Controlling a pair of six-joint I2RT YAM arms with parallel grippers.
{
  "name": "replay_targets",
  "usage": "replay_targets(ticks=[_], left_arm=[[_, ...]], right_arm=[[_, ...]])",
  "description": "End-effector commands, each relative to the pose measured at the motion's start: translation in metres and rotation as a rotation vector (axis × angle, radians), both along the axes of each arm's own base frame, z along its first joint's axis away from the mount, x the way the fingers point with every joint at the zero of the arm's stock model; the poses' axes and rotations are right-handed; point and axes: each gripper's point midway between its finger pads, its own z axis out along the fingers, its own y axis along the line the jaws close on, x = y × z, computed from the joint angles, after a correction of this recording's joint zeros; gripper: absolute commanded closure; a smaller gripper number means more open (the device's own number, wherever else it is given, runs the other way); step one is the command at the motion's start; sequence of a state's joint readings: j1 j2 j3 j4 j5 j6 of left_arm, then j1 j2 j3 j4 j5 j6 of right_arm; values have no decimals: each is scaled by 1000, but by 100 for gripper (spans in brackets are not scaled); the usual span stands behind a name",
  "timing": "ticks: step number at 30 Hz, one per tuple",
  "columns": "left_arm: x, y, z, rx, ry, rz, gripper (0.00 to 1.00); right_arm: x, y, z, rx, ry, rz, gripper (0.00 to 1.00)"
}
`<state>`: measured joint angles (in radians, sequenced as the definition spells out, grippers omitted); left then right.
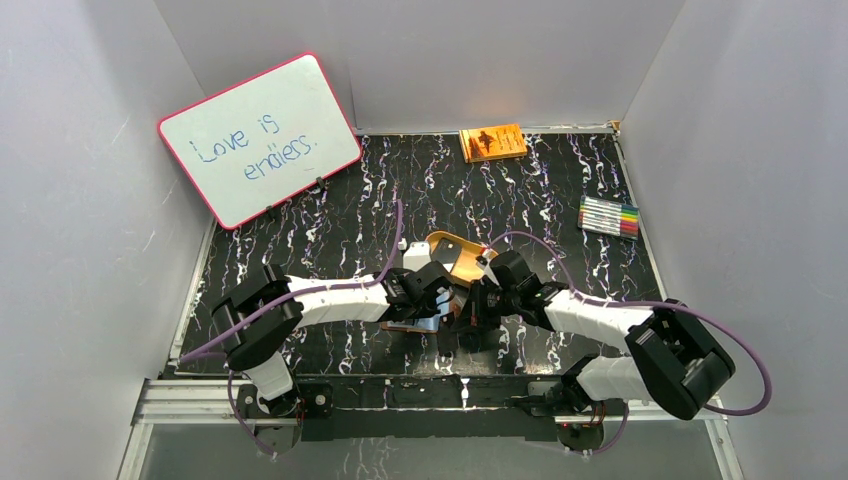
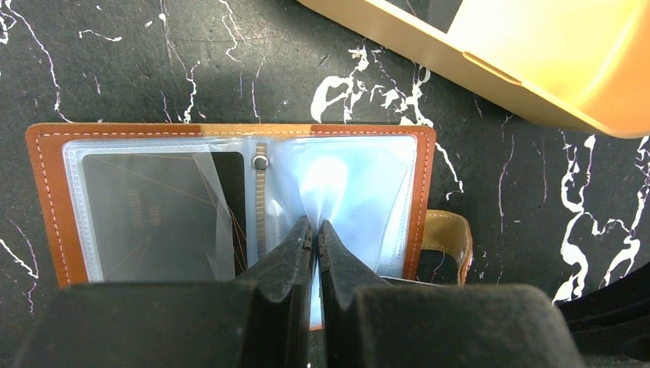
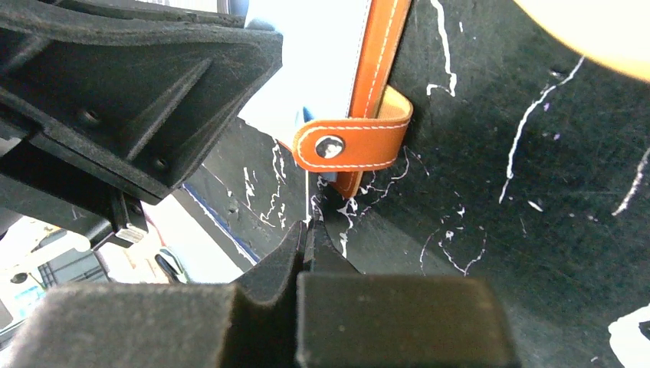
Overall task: Put the credit cards into the card holder
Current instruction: Turn over the card slot in the card holder.
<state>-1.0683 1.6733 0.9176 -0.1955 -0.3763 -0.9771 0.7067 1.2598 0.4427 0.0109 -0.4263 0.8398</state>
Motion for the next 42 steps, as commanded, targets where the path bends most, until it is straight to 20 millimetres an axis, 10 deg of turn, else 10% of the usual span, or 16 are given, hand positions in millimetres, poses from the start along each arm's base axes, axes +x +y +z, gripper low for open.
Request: replay_targets(ticks=[1, 31, 42], left_arm=[[-40, 73, -35, 281, 160, -18, 98], [-16, 49, 50, 137, 21, -32, 56], [-28, 105, 78, 95, -40, 119, 51]], right_arm=[[11, 13, 13, 67, -44, 7, 100], [14, 39, 14, 124, -24, 96, 100], [13, 53, 24, 145, -45, 141, 100]])
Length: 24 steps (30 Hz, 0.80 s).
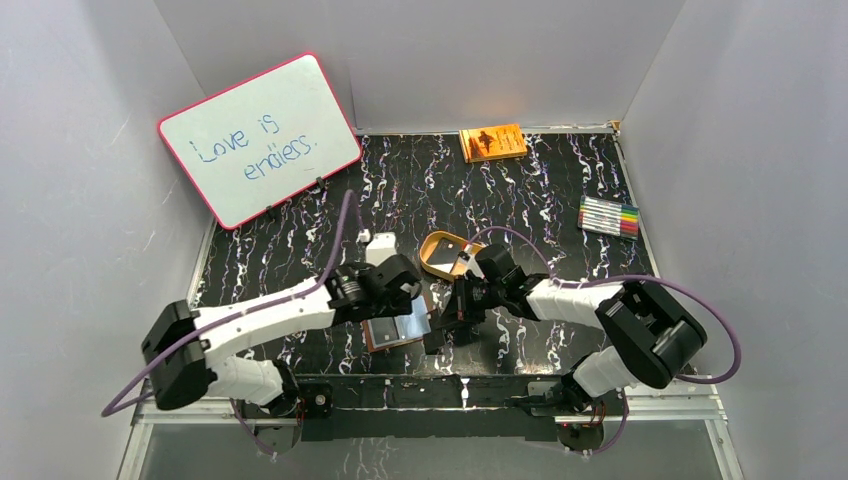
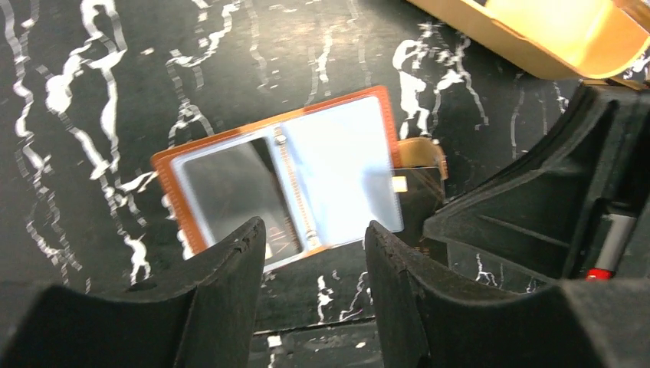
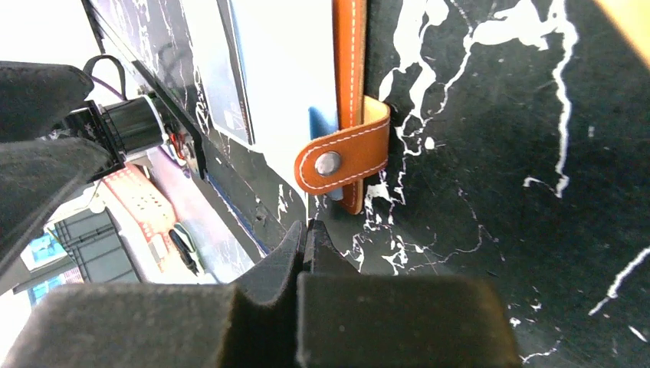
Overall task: Put the credit cards into the card holder
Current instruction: Turn over the card slot in the card holder.
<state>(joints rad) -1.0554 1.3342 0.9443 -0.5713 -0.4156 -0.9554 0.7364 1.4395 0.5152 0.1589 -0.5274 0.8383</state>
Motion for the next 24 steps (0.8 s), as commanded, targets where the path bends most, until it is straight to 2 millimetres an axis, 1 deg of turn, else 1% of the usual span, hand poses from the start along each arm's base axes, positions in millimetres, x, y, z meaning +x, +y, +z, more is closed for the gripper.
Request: replay_targets(ticks=[1, 4, 7, 12, 20, 24], left_arm=[[-11, 54, -7, 61, -8, 129, 51], [-18, 75, -14, 43, -6, 192, 51], [-22, 87, -15, -4, -25, 232, 51], [-25, 91, -17, -108, -51, 267, 47], [-24, 89, -23, -147, -59, 279, 41], [-22, 86, -21, -187, -74, 291, 40]], right_arm=[[7, 22, 24, 70, -68, 48, 100], [5, 32, 29, 74, -81, 76, 100], [5, 41, 30, 69, -85, 95, 100], [3, 52, 23, 58, -77, 119, 100], [0, 64, 20, 50, -75, 149, 100], [-2, 71, 23, 52, -87, 164, 100]])
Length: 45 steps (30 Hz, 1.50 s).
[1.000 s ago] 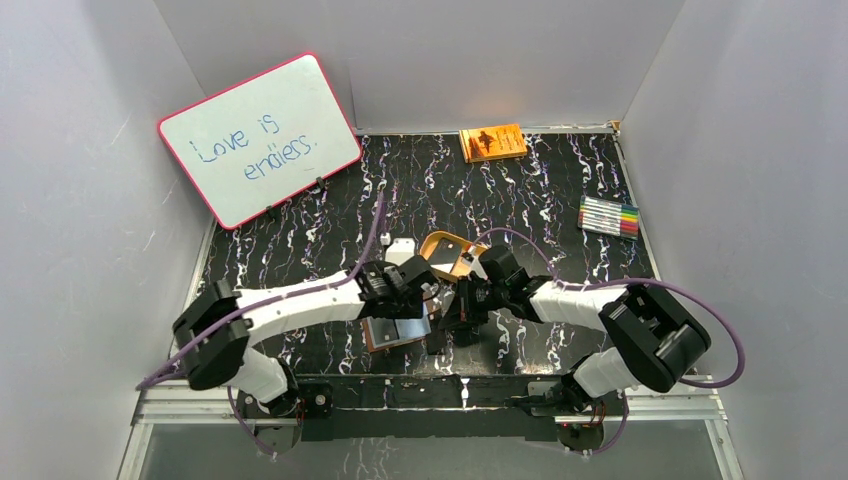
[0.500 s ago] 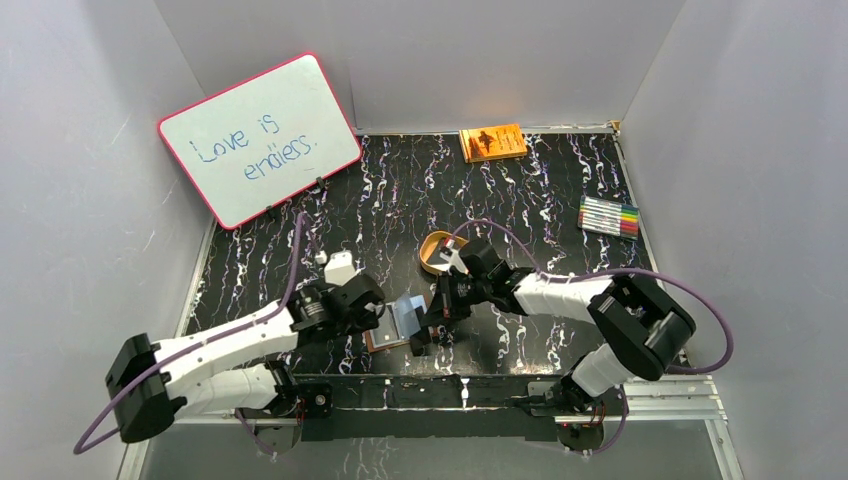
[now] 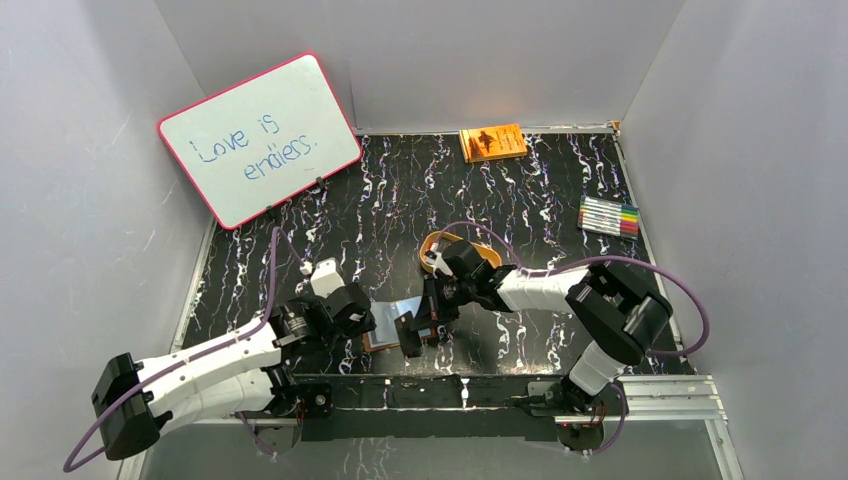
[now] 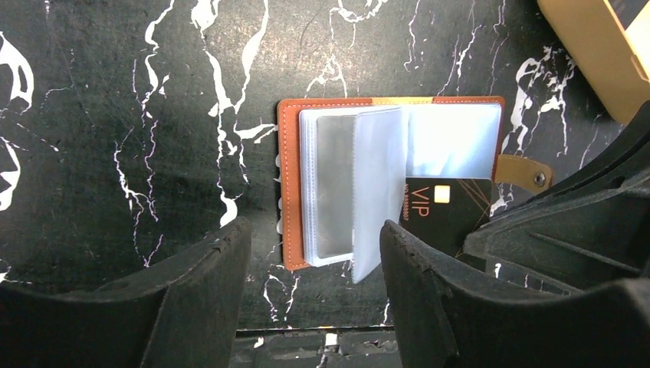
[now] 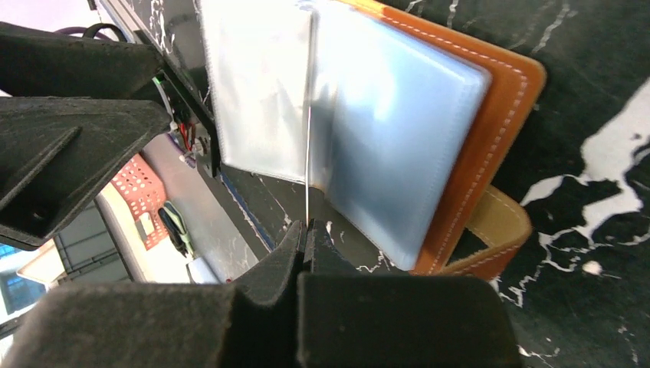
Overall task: Put the credit cards into the card holder
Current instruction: Turn over the card slot in the card holder, then insert the credit card into the card holder.
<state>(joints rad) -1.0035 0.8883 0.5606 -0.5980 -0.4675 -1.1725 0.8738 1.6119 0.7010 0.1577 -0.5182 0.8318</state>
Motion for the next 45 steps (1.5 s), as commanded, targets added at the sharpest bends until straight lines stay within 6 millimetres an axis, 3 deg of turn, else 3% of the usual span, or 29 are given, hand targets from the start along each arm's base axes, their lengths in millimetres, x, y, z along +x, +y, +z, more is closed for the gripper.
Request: replay_targets(ticks=[1, 8, 17, 27, 35, 45], left_arm=[[9, -1, 7, -52, -55, 50, 39], [12, -6, 0, -69, -65, 41, 37], [13, 5, -34, 46, 39, 61, 41], [9, 34, -27, 81, 13, 135, 43], [-4, 53, -45, 118, 59, 208, 53], [-9, 47, -59, 122, 106, 181, 60]], right_arm=[[5, 19, 17, 48, -65, 34, 100], [-2, 21, 7, 21, -47, 58, 100], [-3, 16, 8, 5, -59, 48, 100], [12, 15, 2, 12, -43, -13, 100], [20, 27, 1, 44, -25, -24, 100], [24, 35, 4, 90, -16, -40, 100]])
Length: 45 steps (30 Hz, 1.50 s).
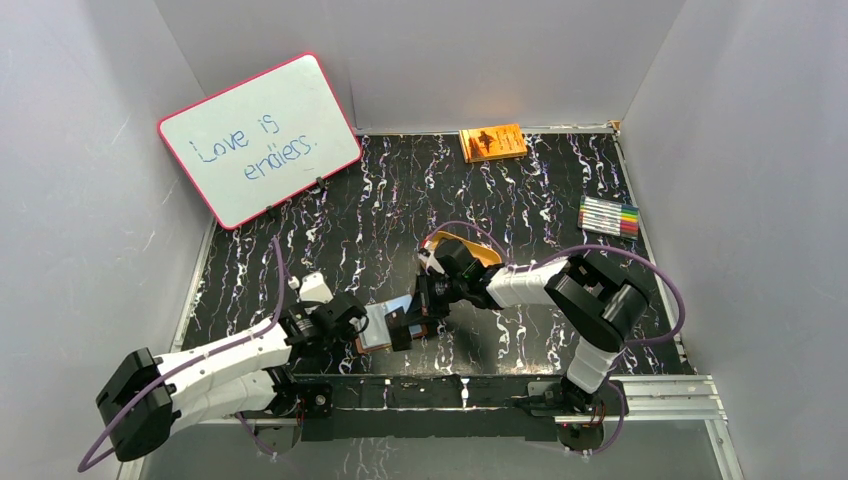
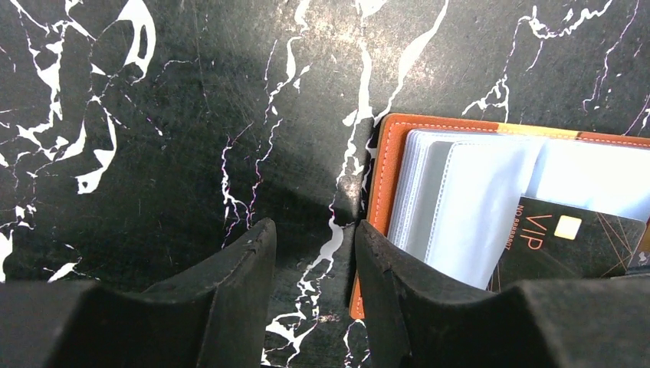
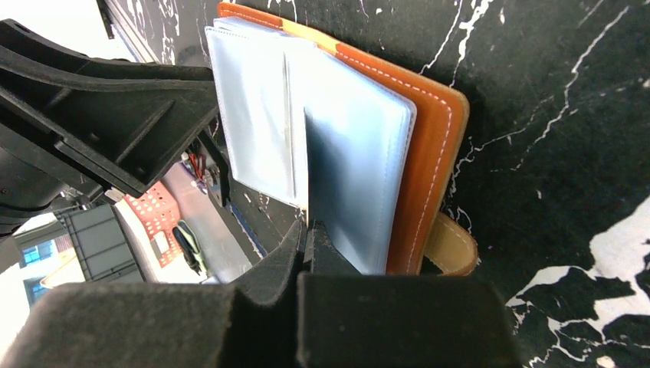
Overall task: Put the credit cards into the card holder
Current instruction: Insert the credit card into the card holder.
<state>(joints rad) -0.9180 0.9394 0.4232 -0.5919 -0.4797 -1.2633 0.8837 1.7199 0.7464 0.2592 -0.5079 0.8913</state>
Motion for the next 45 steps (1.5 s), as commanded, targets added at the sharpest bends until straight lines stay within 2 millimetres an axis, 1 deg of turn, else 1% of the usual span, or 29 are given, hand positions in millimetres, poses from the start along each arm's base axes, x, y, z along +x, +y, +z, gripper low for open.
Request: replay_targets(ticks=[1, 11, 19, 24, 28, 36, 45], left_arm=[[0, 3, -7, 19, 12, 14, 60], [4, -6, -11, 11, 22, -28, 60], [3, -9, -13, 11, 33, -42, 60], [3, -9, -14, 9, 35, -46, 60], [2, -10, -14, 4, 37, -50, 60], [1, -13, -16, -10, 49, -54, 60], [-2, -17, -19, -36, 61, -56, 60]], right_arm=[[11, 15, 13, 73, -34, -5, 100], [7, 14, 19, 105, -45, 11, 100], [11, 17, 19, 117, -45, -8, 100], [18, 14, 16, 104, -44, -49, 100], [21, 9, 10, 87, -28, -79, 100], [19, 5, 1, 83, 28, -127, 100], [18, 4, -3, 100, 63, -171, 100]])
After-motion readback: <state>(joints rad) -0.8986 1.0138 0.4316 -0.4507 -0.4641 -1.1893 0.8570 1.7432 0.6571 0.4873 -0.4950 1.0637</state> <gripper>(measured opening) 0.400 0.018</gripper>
